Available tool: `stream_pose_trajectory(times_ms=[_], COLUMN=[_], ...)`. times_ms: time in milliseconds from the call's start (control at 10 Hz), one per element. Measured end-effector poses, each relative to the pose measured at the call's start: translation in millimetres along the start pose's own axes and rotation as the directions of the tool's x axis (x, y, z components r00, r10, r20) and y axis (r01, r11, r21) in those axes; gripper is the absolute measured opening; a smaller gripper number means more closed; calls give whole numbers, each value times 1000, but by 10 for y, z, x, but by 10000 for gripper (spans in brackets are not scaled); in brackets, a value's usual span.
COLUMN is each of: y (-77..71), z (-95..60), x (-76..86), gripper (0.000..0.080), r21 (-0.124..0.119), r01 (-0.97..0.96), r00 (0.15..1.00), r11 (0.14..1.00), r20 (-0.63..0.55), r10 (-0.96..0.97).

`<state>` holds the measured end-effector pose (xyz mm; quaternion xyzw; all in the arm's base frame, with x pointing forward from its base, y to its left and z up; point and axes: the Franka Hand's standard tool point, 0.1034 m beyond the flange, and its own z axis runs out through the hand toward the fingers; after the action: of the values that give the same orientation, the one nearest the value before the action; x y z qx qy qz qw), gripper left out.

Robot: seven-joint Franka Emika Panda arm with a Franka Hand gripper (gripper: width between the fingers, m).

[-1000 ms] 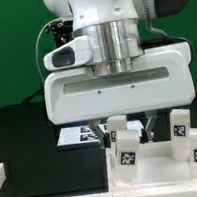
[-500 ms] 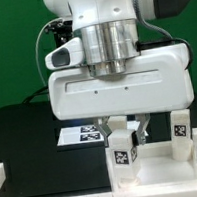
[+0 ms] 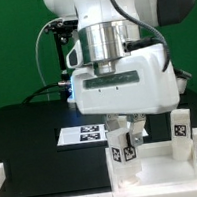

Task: Assemble square table

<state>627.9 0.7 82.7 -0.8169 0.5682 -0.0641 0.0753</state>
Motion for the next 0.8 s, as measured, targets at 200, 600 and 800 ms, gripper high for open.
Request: stream_pose_trajectory(times_ms=[200, 600, 800], y=[13, -33, -29], z=[3, 8, 3], x=[28, -41, -63], gripper=[285, 285, 579], r21=[32, 5, -3], r01=[-314, -340, -2], r00=[948, 936, 996], r11=[949, 941, 1000], r20=[67, 96, 85], r10=[312, 338, 2])
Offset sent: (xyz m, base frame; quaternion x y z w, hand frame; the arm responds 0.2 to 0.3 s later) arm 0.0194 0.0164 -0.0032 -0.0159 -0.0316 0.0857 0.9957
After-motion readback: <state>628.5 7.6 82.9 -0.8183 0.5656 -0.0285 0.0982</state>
